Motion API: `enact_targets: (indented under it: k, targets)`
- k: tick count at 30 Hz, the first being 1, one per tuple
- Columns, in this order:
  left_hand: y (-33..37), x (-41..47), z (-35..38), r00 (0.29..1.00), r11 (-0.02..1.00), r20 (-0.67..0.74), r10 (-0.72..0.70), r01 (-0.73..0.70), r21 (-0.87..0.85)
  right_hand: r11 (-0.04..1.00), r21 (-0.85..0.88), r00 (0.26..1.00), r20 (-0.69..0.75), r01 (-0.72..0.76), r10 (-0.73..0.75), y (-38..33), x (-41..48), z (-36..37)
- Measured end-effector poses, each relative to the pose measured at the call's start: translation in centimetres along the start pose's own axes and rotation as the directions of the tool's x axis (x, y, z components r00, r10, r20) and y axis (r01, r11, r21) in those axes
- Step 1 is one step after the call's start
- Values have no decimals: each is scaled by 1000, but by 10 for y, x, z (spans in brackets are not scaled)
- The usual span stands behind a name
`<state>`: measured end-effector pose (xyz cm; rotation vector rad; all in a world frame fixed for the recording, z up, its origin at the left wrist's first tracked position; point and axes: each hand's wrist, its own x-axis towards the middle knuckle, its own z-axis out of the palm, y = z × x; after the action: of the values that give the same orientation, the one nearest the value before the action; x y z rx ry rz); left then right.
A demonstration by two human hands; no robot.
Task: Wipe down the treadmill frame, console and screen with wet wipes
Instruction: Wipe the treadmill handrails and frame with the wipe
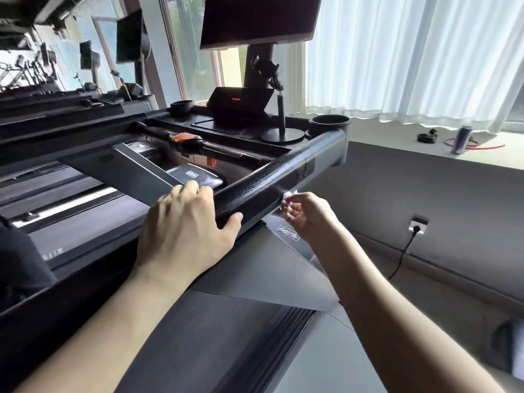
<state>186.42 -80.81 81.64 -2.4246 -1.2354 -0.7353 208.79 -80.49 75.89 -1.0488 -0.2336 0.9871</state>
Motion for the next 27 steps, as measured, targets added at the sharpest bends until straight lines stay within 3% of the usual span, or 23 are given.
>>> enact_targets:
  k: [3,6,9,11,13,15,19,21,23,25,27]
  targets:
    - [-1,-1,0,1000,1000,16,-5,5,11,986,-148,995,72,76,-66,12,-20,5]
    - [0,-2,-1,1000,1000,17,-15,15,15,918,-298,958,191,263,-212,25,-46,6]
    - [1,-1,-1,1000,1000,16,-23,22,12,852,-301,903,99,428,-419,18,-35,12]
    - [1,-1,-2,1000,1000,18,-21,20,9,790,-388,857,0,474,-515,10,-15,14]
    - [0,-1,-2,1000,1000,17,-20,19,10,718,-488,819,-10,497,-574,17,-7,15]
    - [0,0,-2,1000,1000,10,-26,26,9,625,-526,762,71,577,-644,31,-34,24]
    - [0,-1,-1,999,999,14,-30,30,17,340,-556,608,416,759,-676,65,-68,19]
    - [-1,-2,-1,999,999,20,-28,27,26,268,-589,571,420,763,-705,53,-53,14]
    - [-2,-1,0,999,999,31,-27,26,34,305,-648,603,303,698,-738,30,-25,12]
    - [-1,-1,1,999,999,36,-25,24,37,423,-675,673,147,604,-725,9,-3,10]
    - [-1,-1,1,999,999,41,-25,24,42,451,-673,680,106,586,-725,9,-2,12]
